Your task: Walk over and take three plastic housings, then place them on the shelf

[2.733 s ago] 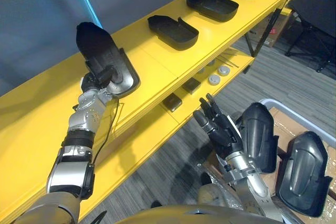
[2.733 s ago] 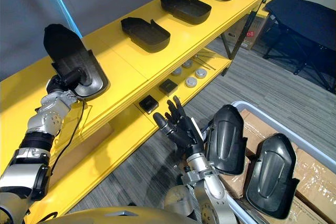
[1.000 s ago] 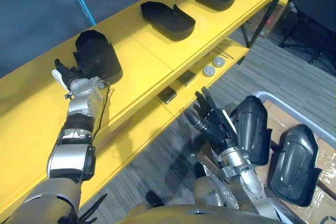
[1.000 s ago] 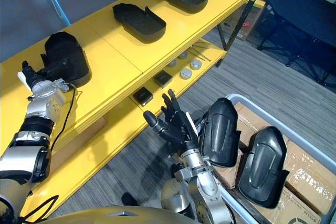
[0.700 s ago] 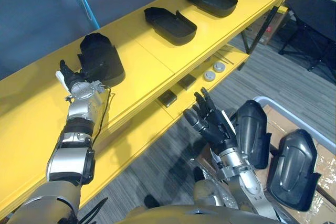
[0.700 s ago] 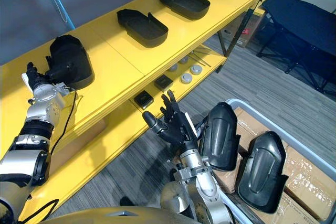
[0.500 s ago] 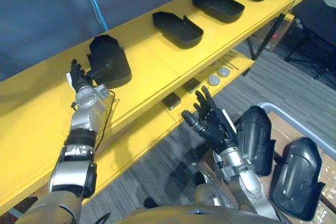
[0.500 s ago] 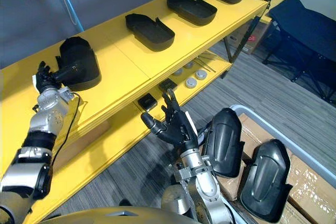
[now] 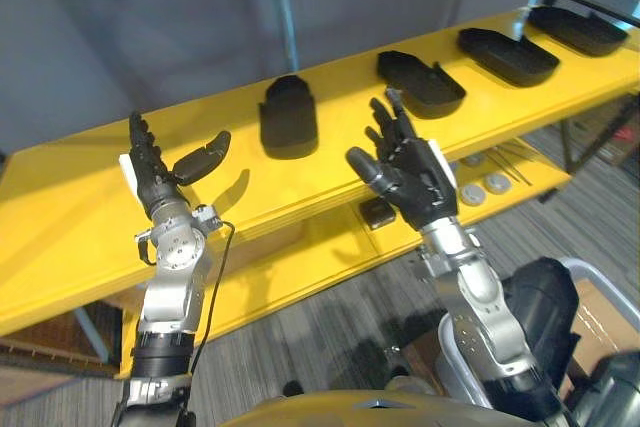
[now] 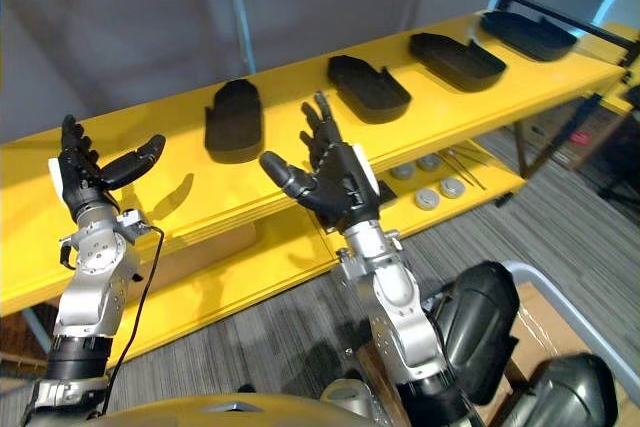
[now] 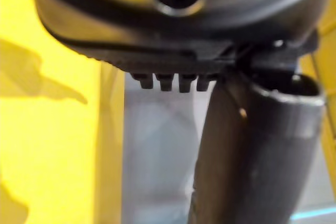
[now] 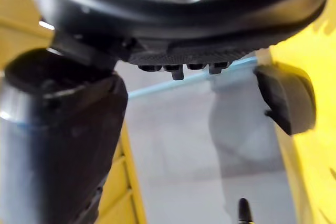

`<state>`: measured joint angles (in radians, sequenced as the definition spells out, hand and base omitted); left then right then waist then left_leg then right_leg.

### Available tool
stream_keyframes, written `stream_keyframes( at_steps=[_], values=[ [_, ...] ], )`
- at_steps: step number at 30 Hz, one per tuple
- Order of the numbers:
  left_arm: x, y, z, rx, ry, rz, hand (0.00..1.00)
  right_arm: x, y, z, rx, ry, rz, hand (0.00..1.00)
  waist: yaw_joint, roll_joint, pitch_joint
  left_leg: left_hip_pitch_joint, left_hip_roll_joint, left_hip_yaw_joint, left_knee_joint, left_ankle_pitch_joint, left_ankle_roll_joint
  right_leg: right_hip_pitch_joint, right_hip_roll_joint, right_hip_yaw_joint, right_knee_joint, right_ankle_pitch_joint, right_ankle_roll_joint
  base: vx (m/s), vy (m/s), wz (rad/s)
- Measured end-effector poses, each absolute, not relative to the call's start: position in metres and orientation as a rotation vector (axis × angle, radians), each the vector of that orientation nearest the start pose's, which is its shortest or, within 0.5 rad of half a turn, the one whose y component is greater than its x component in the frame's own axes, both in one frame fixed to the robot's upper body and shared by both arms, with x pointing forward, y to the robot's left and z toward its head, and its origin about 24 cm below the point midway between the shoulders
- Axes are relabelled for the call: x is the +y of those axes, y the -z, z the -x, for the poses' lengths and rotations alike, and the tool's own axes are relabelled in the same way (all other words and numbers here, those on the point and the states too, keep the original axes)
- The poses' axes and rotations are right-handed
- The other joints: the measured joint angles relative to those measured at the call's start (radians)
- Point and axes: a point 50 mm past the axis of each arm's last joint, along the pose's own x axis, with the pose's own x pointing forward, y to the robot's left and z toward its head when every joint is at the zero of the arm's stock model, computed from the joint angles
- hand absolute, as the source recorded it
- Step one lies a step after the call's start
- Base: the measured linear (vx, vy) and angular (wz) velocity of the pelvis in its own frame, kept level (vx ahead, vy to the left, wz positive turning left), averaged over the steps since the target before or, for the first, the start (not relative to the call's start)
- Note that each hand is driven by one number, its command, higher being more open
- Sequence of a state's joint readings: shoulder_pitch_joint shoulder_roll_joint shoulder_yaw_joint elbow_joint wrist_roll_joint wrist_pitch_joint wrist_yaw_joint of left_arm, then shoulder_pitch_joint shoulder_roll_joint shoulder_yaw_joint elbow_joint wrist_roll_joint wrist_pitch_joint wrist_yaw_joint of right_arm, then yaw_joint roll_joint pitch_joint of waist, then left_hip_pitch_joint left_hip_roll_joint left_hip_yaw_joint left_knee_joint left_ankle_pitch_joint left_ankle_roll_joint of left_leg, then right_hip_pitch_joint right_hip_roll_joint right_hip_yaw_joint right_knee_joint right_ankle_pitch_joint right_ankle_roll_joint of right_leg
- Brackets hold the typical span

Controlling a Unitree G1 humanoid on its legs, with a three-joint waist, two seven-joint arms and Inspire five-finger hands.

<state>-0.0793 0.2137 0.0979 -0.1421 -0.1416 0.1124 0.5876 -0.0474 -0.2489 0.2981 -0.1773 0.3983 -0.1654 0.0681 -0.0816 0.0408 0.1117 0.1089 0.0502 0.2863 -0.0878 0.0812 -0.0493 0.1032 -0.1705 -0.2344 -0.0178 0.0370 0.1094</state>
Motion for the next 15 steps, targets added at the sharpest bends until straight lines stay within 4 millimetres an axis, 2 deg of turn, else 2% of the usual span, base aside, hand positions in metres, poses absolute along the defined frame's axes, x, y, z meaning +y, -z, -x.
stream_keyframes(
  at_steps=[3, 6, 7, 8, 11, 12, 13, 15],
  values=[
    [0.226, -0.101, -0.238, -0.227, -0.704, -0.045, 1.0, -0.094, -0.083, -0.255, -0.192, -0.444, -0.179, 1.0, 0.051, -0.014, -0.012, -0.004, -0.003, -0.05, -0.001, 0.009, -0.001, 0.023, -0.002, -0.052, -0.003, -0.001, -0.001, -0.02, -0.01, 0.45],
    [0.226, -0.109, -0.221, -0.308, -0.742, -0.026, 1.0, -0.078, -0.077, -0.265, -0.142, -0.464, -0.176, 1.0, 0.08, -0.031, -0.029, -0.03, -0.007, -0.093, 0.0, 0.023, 0.004, 0.025, -0.003, -0.094, -0.005, 0.001, 0.0, 0.02, -0.009, 0.41],
    [0.226, -0.107, -0.215, -0.323, -0.769, -0.042, 1.0, -0.072, -0.076, -0.271, -0.132, -0.459, -0.139, 1.0, 0.102, -0.036, -0.032, -0.032, -0.008, -0.107, 0.001, 0.028, 0.004, 0.038, -0.003, -0.112, -0.005, 0.0, 0.0, 0.02, -0.006, 0.37],
    [0.226, -0.104, -0.212, -0.32, -0.789, -0.059, 1.0, -0.069, -0.075, -0.274, -0.126, -0.457, -0.134, 1.0, 0.109, -0.039, -0.034, -0.032, -0.008, -0.115, 0.002, 0.029, 0.004, 0.042, -0.003, -0.118, -0.006, 0.0, -0.001, 0.02, -0.008, 0.39],
    [0.232, -0.086, -0.189, -0.275, -0.94, -0.077, 1.0, -0.056, -0.077, -0.281, -0.125, -0.444, -0.108, 1.0, 0.143, -0.046, -0.037, -0.033, -0.01, -0.151, -0.001, 0.034, 0.002, 0.058, -0.002, -0.155, -0.006, -0.006, -0.008, -0.01, -0.01, 0.33],
    [0.24, -0.074, -0.176, -0.233, -1.04, -0.097, 1.0, -0.05, -0.079, -0.286, -0.124, -0.438, -0.103, 1.0, 0.164, -0.048, -0.037, -0.036, -0.01, -0.161, -0.001, 0.035, 0.0, 0.06, -0.002, -0.168, -0.003, -0.013, -0.011, -0.03, -0.01, 0.19],
    [0.244, -0.067, -0.171, -0.215, -1.076, -0.118, 1.0, -0.047, -0.079, -0.288, -0.124, -0.435, -0.101, 1.0, 0.167, -0.048, -0.037, -0.037, -0.009, -0.167, -0.001, 0.036, -0.003, 0.062, -0.001, -0.176, -0.002, -0.018, -0.015, -0.05, -0.019, 0.29],
    [0.258, -0.036, -0.156, -0.093, -1.17, -0.174, 1.0, -0.038, -0.082, -0.295, -0.118, -0.415, -0.092, 1.0, 0.194, -0.051, -0.037, -0.044, -0.007, -0.189, -0.001, 0.041, -0.01, 0.068, 0.001, -0.199, 0.0, -0.029, -0.014, -0.04, -0.022, 0.31]
  ],
)
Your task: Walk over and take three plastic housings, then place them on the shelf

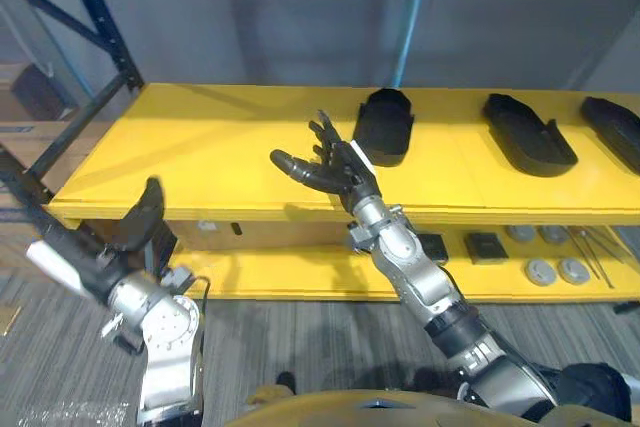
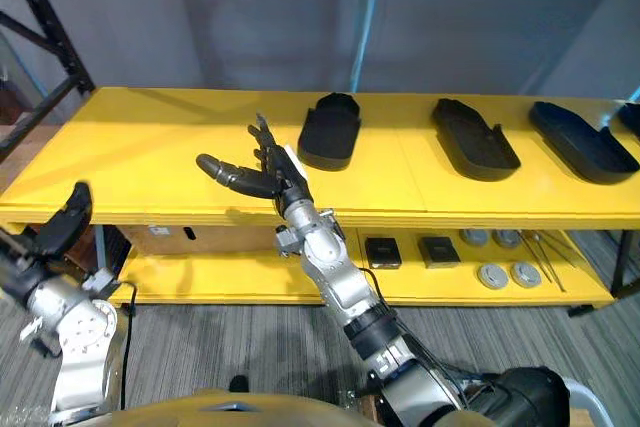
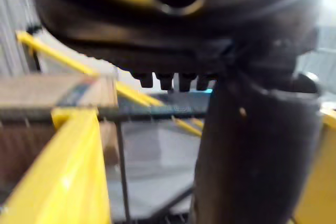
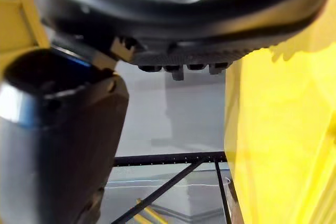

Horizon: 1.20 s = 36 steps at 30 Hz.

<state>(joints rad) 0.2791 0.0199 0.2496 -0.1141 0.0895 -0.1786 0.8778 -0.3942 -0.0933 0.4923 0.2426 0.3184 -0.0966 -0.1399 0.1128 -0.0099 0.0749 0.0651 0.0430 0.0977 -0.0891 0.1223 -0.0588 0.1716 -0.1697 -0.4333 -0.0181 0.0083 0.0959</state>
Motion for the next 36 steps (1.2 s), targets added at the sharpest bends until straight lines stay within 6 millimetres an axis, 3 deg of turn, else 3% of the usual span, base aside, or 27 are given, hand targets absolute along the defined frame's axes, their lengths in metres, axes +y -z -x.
stream_keyframes(
  at_steps=[3, 4, 5, 8, 10, 12, 19, 24, 29, 32, 36],
  values=[
    [0.267, 0.005, -0.139, 0.106, -1.159, -0.238, 1.0, -0.028, -0.086, -0.3, -0.13, -0.391, -0.071, 1.0, 0.026, -0.007, 0.003, -0.01, 0.003, -0.013, 0.0, 0.005, -0.001, -0.004, -0.001, -0.011, 0.001, -0.006, 0.001, -0.04, -0.003, 0.2],
    [0.266, 0.027, -0.127, 0.23, -1.104, -0.258, 1.0, -0.022, -0.087, -0.303, -0.126, -0.384, -0.062, 1.0, 0.03, -0.011, 0.005, -0.014, 0.01, -0.018, 0.0, 0.005, 0.0, -0.004, 0.0, -0.013, 0.0, -0.006, 0.001, -0.02, -0.019, 0.08],
    [0.262, 0.05, -0.119, 0.352, -1.027, -0.244, 1.0, -0.02, -0.087, -0.307, -0.123, -0.364, -0.046, 1.0, 0.04, -0.017, 0.009, -0.019, 0.01, -0.023, 0.0, 0.008, -0.002, -0.006, 0.001, -0.015, 0.0, -0.005, 0.0, -0.01, -0.022, 0.08],
    [0.245, 0.092, -0.094, 0.595, -0.884, -0.194, 1.0, -0.015, -0.085, -0.319, -0.103, -0.304, 0.004, 1.0, 0.055, -0.04, 0.026, -0.023, 0.013, -0.025, 0.001, 0.013, -0.009, -0.01, 0.003, -0.015, 0.0, 0.0, -0.003, 0.0, -0.007, 0.02],
    [0.237, 0.11, -0.079, 0.705, -0.824, -0.179, 1.0, -0.016, -0.084, -0.323, -0.09, -0.247, 0.019, 1.0, 0.06, -0.057, 0.033, -0.023, 0.015, -0.024, 0.004, 0.013, -0.009, -0.011, 0.005, -0.013, 0.001, 0.0, -0.003, 0.01, -0.006, -0.02],
    [0.23, 0.122, -0.067, 0.792, -0.755, -0.154, 1.0, -0.02, -0.081, -0.328, -0.067, -0.174, 0.024, 1.0, 0.07, -0.056, 0.039, -0.024, 0.016, -0.021, 0.005, 0.013, -0.009, -0.011, 0.005, -0.007, 0.004, 0.0, -0.003, 0.02, -0.011, -0.05],
    [0.209, 0.145, -0.052, 0.937, -0.541, 0.134, 1.0, -0.021, -0.091, -0.339, -0.055, -0.088, 0.113, 1.0, 0.072, 0.028, 0.108, -0.03, 0.03, -0.018, 0.004, 0.015, -0.012, -0.034, 0.013, 0.0, 0.023, -0.009, -0.006, -0.02, -0.017, -0.03],
    [0.199, 0.147, -0.064, 0.916, -0.441, 0.277, 1.0, -0.034, -0.115, -0.354, -0.118, -0.004, 0.145, 1.0, 0.064, 0.078, 0.178, -0.082, 0.045, -0.021, 0.006, 0.039, -0.016, -0.101, 0.02, 0.003, 0.07, -0.012, -0.016, 0.01, -0.051, 0.01],
    [0.199, 0.146, -0.071, 0.89, -0.394, 0.286, 1.0, -0.042, -0.13, -0.362, -0.156, 0.029, 0.125, 1.0, 0.045, 0.088, 0.206, -0.093, 0.041, -0.003, 0.032, 0.027, -0.013, -0.124, 0.009, 0.027, 0.098, -0.021, -0.016, 0.03, -0.02, -0.1],
    [0.193, 0.143, -0.084, 0.85, -0.325, 0.32, 1.0, -0.052, -0.134, -0.366, -0.171, 0.051, 0.135, 1.0, 0.042, 0.109, 0.238, -0.094, 0.037, 0.0, 0.055, 0.013, -0.011, -0.134, -0.006, 0.032, 0.139, -0.044, -0.013, -0.01, -0.003, -0.02],
    [0.189, 0.142, -0.092, 0.83, -0.283, 0.337, 1.0, -0.049, -0.15, -0.369, -0.243, 0.034, 0.165, 1.0, 0.021, 0.135, 0.281, -0.112, 0.035, 0.002, 0.067, 0.005, -0.018, -0.19, -0.024, 0.043, 0.218, -0.085, -0.018, -0.06, -0.015, -0.02]
  ],
)
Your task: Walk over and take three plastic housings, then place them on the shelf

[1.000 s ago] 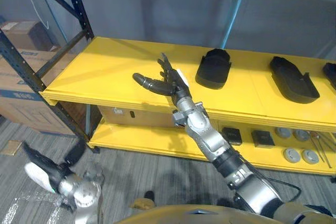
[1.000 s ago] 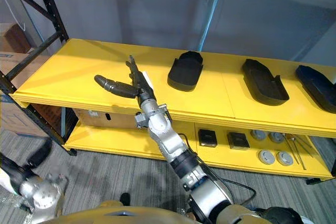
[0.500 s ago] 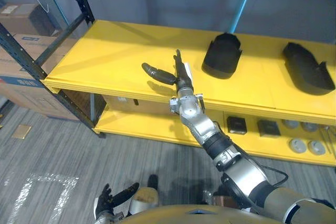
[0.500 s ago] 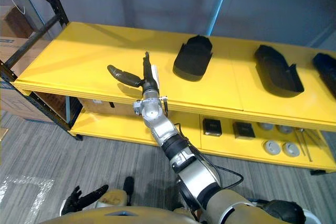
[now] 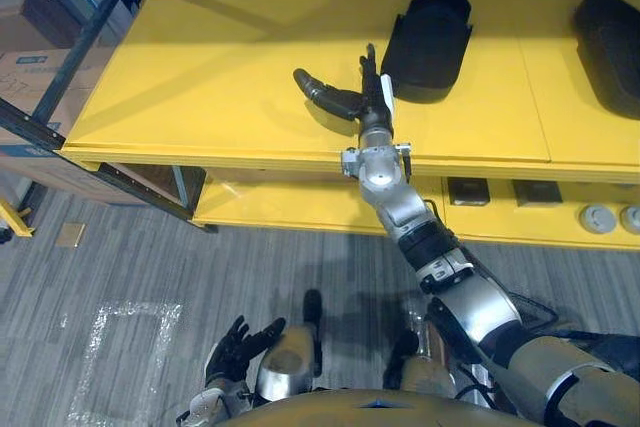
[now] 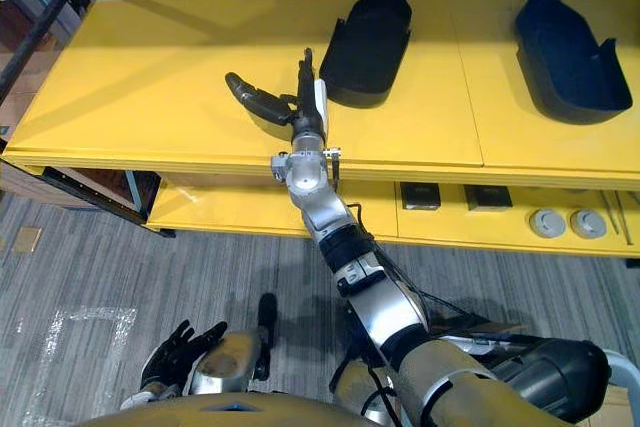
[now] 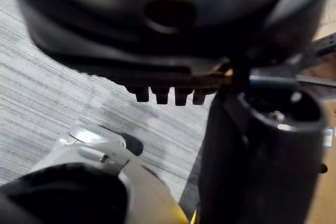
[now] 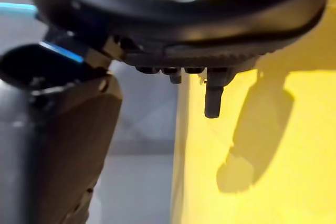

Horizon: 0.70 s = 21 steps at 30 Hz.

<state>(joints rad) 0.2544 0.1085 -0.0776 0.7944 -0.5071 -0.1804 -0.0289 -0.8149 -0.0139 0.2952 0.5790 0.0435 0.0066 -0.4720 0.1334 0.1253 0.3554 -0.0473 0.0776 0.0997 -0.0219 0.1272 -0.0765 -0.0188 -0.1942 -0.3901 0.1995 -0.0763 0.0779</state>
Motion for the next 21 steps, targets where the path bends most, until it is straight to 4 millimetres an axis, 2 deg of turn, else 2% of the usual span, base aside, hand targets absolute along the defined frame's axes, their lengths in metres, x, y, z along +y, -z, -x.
stream_keyframes(
  at_steps=[5, 11, 21],
  values=[
    [0.184, 0.14, -0.101, 0.812, -0.249, 0.343, 1.0, -0.052, -0.162, -0.372, -0.288, 0.026, 0.176, 1.0, -0.006, 0.026, 0.024, -0.016, -0.005, 0.009, 0.001, 0.007, 0.001, -0.047, -0.019, 0.018, 0.069, -0.025, -0.002, -0.02, -0.014, -0.04],
    [0.183, 0.139, -0.102, 0.807, -0.237, 0.34, 1.0, -0.05, -0.168, -0.372, -0.326, 0.025, 0.202, 1.0, -0.026, 0.03, 0.044, -0.014, -0.013, 0.016, 0.004, 0.01, 0.006, -0.071, -0.035, 0.031, 0.118, -0.051, -0.001, 0.01, -0.014, -0.02],
    [0.182, 0.138, -0.104, 0.803, -0.229, 0.339, 1.0, -0.051, -0.174, -0.372, -0.354, 0.03, 0.2, 1.0, -0.027, 0.031, 0.062, -0.011, -0.017, 0.027, 0.005, 0.01, 0.007, -0.08, -0.044, 0.041, 0.133, -0.053, -0.001, 0.0, 0.002, -0.01]
  ],
)
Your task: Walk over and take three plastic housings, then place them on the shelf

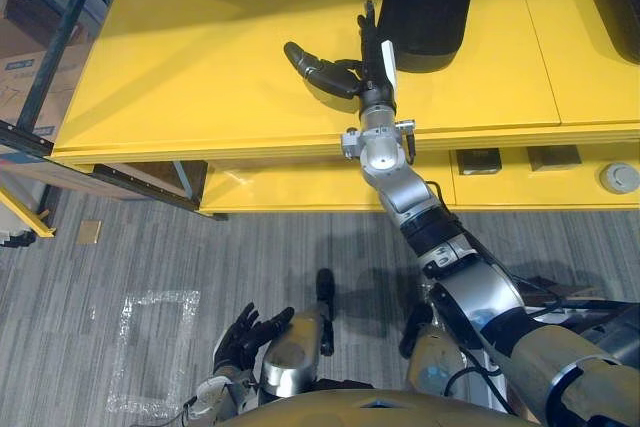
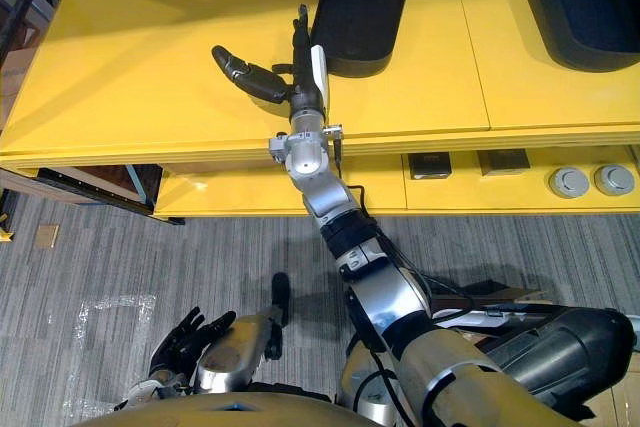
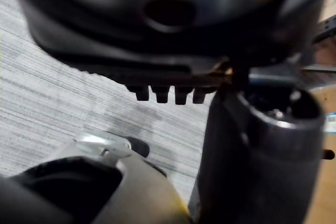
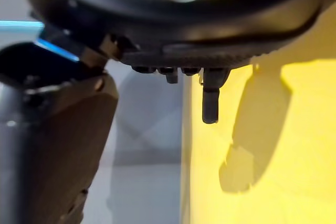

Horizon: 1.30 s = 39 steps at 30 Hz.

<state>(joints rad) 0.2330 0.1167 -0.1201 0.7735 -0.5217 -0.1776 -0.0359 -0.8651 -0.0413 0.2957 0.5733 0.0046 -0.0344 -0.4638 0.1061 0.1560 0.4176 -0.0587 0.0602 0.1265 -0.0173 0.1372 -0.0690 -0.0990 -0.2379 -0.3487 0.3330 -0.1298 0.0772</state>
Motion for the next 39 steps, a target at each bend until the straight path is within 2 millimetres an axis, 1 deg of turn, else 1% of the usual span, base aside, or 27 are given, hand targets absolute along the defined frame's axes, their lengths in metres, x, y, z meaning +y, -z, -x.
stream_keyframes(
  at_steps=[12, 16, 18, 24, 34, 39],
  values=[
    [0.1822, 0.1376, -0.1039, 0.799, -0.202, 0.347, 1.0, -0.0524, -0.1689, -0.3721, -0.335, 0.051, 0.202, 1.0, 0.0, -0.007, 0.005, 0.028, -0.001, 0.017, -0.005, -0.001, 0.002, 0.017, 0.002, 0.019, -0.007, 0.004, 0.004, 0.01, 0.014, -0.05],
    [0.1823, 0.1375, -0.1039, 0.798, -0.196, 0.348, 1.0, -0.0533, -0.167, -0.3715, -0.335, 0.06, 0.204, 1.0, -0.001, -0.01, 0.006, 0.033, 0.001, 0.022, -0.005, -0.002, 0.003, 0.026, 0.008, 0.023, -0.025, 0.012, 0.012, 0.01, 0.012, -0.04],
    [0.1828, 0.1375, -0.1038, 0.796, -0.198, 0.36, 1.0, -0.0533, -0.167, -0.3711, -0.345, 0.064, 0.226, 1.0, -0.001, -0.014, 0.009, 0.033, 0.002, 0.023, -0.006, -0.002, 0.003, 0.032, 0.011, 0.023, -0.036, 0.017, 0.014, 0.0, 0.0, 0.0],
    [0.1861, 0.1366, -0.105, 0.79, -0.183, 0.357, 1.0, -0.053, -0.1676, -0.371, -0.346, 0.067, 0.216, 1.0, -0.001, -0.03, 0.011, 0.033, 0.002, 0.027, -0.007, -0.002, 0.003, 0.033, 0.011, 0.024, -0.041, 0.02, 0.015, 0.0, 0.0, 0.0],
    [0.186, 0.1366, -0.1051, 0.79, -0.181, 0.356, 1.0, -0.0537, -0.1673, -0.3712, -0.342, 0.073, 0.218, 1.0, -0.001, -0.031, 0.011, 0.033, 0.003, 0.029, -0.01, 0.0, 0.005, 0.037, 0.014, 0.024, -0.054, 0.03, 0.015, 0.0, 0.0, 0.0],
    [0.1872, 0.1362, -0.1057, 0.79, -0.175, 0.349, 1.0, -0.0562, -0.1676, -0.3716, -0.34, 0.099, 0.211, 1.0, 0.0, -0.038, 0.008, 0.035, 0.0, 0.031, -0.023, 0.005, 0.012, 0.038, 0.014, 0.023, -0.064, 0.038, 0.019, 0.0, 0.0, 0.0]
  ],
)
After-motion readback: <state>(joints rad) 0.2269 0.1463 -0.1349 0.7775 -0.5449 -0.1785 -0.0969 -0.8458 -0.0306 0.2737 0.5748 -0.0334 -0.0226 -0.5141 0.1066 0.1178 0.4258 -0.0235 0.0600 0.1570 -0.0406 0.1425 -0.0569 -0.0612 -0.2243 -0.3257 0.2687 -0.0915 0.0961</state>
